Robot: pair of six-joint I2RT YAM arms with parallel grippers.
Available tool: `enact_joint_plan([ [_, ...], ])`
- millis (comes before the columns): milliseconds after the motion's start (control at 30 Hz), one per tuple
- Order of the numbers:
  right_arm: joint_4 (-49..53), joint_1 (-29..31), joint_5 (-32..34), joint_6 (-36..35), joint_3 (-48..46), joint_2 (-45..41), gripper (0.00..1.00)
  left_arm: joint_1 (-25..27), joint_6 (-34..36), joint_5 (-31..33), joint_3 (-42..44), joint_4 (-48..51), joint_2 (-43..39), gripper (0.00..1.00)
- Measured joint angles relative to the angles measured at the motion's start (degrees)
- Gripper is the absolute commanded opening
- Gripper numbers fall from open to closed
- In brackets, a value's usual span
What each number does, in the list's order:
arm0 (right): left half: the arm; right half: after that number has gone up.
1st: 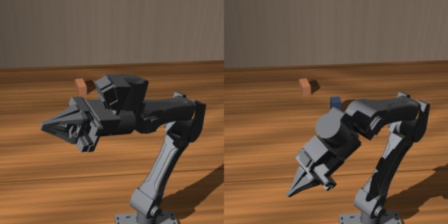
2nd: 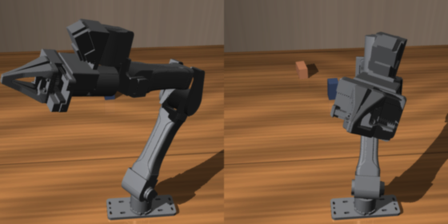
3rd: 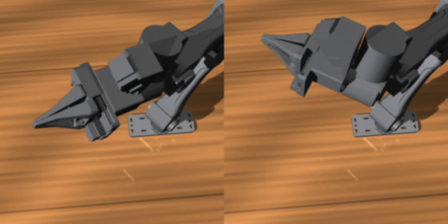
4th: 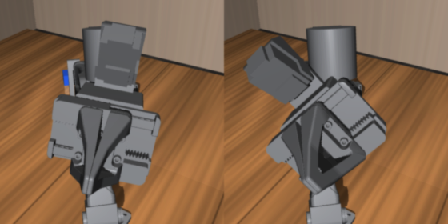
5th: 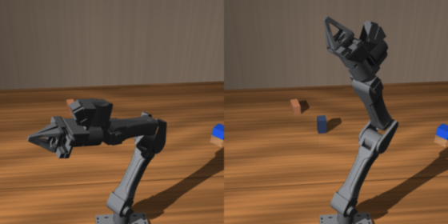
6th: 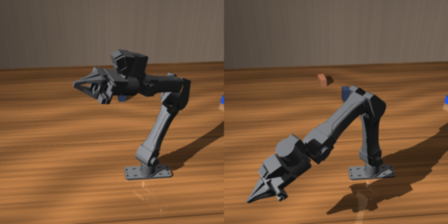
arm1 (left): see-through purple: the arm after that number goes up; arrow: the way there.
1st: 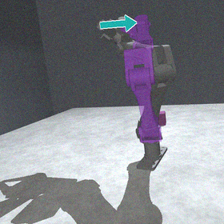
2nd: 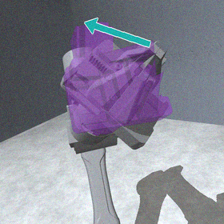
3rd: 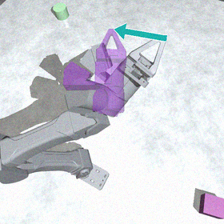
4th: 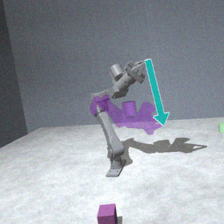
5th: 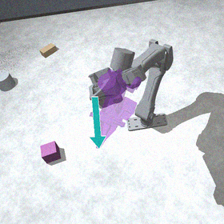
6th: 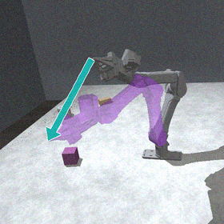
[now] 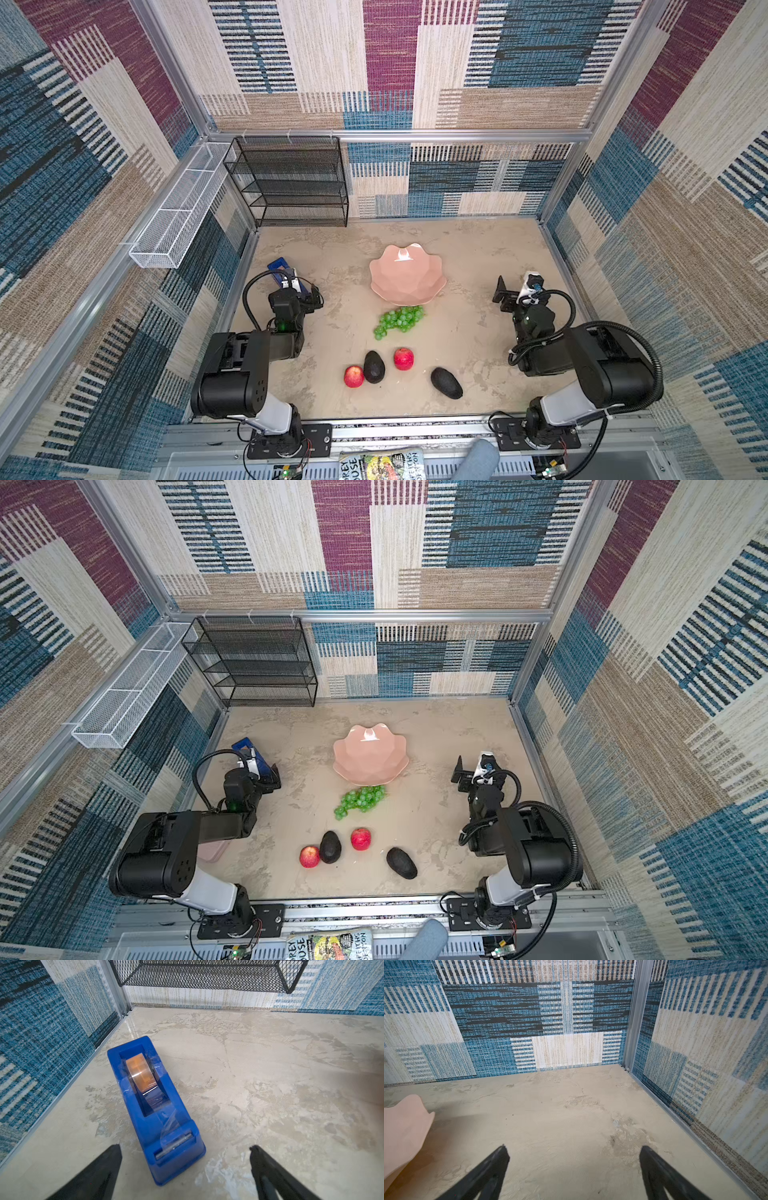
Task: Place and organize the fake fruits in the fruit bowl
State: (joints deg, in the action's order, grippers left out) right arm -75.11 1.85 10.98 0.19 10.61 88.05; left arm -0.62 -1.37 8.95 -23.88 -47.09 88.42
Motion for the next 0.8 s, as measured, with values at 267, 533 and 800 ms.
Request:
enact_joint_plan([
  [267, 0.00, 0.00, 0.00, 0.00, 0.00, 0.00, 1.00, 0.09, 0.02, -0.50, 0.02, -0.02, -0.04, 0.99],
  [533, 0.00, 0.00, 0.00, 0.00, 0.00, 0.00, 1.00, 0.09, 0.00, -0.55, 0.02, -0.02, -0.04, 0.99],
  [800, 0.02, 0.00, 0.00, 0.00, 0.26, 0.00, 1.00, 0.09, 0.00, -0.55, 0.02, 0.00, -0.04, 0.99],
])
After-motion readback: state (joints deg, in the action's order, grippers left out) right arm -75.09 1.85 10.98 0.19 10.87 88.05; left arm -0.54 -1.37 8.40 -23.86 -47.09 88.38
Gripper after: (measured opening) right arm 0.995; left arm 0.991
